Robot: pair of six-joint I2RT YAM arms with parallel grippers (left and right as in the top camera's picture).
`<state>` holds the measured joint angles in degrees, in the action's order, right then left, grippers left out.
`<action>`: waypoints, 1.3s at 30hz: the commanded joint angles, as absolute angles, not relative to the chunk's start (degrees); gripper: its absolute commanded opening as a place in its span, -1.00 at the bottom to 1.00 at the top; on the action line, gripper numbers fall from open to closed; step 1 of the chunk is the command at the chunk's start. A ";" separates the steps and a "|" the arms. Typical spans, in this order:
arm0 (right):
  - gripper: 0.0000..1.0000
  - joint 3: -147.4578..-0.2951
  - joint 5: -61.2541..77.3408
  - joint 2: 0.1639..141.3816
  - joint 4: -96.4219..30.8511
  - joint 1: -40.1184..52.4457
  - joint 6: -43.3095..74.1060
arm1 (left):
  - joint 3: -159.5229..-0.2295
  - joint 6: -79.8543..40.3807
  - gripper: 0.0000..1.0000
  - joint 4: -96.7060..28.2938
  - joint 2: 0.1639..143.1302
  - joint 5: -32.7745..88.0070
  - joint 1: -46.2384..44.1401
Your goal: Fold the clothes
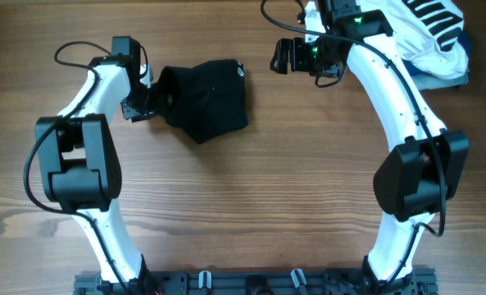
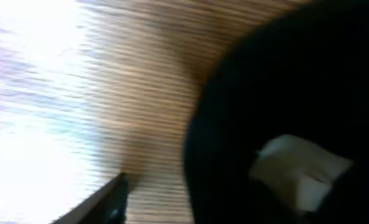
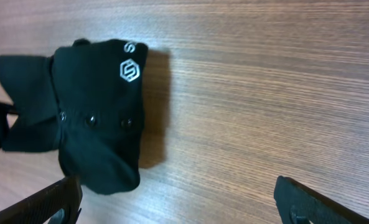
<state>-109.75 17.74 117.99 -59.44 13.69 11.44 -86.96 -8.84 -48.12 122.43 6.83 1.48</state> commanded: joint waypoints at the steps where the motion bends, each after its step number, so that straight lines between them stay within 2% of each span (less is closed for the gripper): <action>1: 1.00 -110.13 19.84 118.43 -59.79 13.78 8.91 | -84.88 -11.25 0.26 -50.06 125.49 3.11 6.28; 6: 0.99 -110.13 22.39 118.56 -56.95 15.84 7.53 | -86.72 -11.14 0.51 -55.18 120.25 7.57 9.93; 10: 1.00 -110.13 22.76 119.55 -52.99 20.05 7.46 | -87.39 -10.74 0.96 -55.99 111.26 9.06 9.98; 16: 0.96 -110.13 23.20 125.27 -46.06 26.85 5.93 | -87.39 -10.76 1.00 -55.48 95.74 11.09 9.98; 21: 0.24 -110.13 26.92 130.15 -48.66 30.57 -4.19 | -87.39 -10.76 1.00 -54.54 92.58 11.03 10.04; 23: 0.00 -110.13 26.74 131.92 -49.78 31.42 -5.91 | -87.37 -10.76 0.99 -54.48 92.62 10.85 10.04; 24: -0.04 -110.13 26.28 132.46 -49.67 31.44 -5.82 | -87.37 -10.76 0.99 -54.37 92.62 10.85 10.04; 29: -0.01 -110.13 20.08 135.81 -48.75 29.39 0.91 | -87.37 -10.76 0.99 -53.69 92.62 10.39 10.20; 32: 0.08 -110.13 15.55 136.25 -51.22 25.98 4.51 | -87.37 -10.76 0.99 -53.63 92.62 10.39 10.20; 34: 0.18 -110.13 14.96 136.25 -51.92 23.03 4.69 | -87.37 -10.76 1.00 -53.60 92.62 10.37 10.20; 36: 0.43 -110.13 14.94 136.25 -52.69 19.35 3.88 | -87.37 -10.76 0.99 -53.58 92.62 10.39 10.20; 39: 0.61 -110.13 14.85 136.25 -53.47 15.25 0.60 | -87.37 -10.76 1.00 -53.39 92.62 10.39 10.20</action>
<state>-109.75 16.99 134.96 -52.97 18.61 2.81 -87.11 -10.83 -53.82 92.68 10.35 10.09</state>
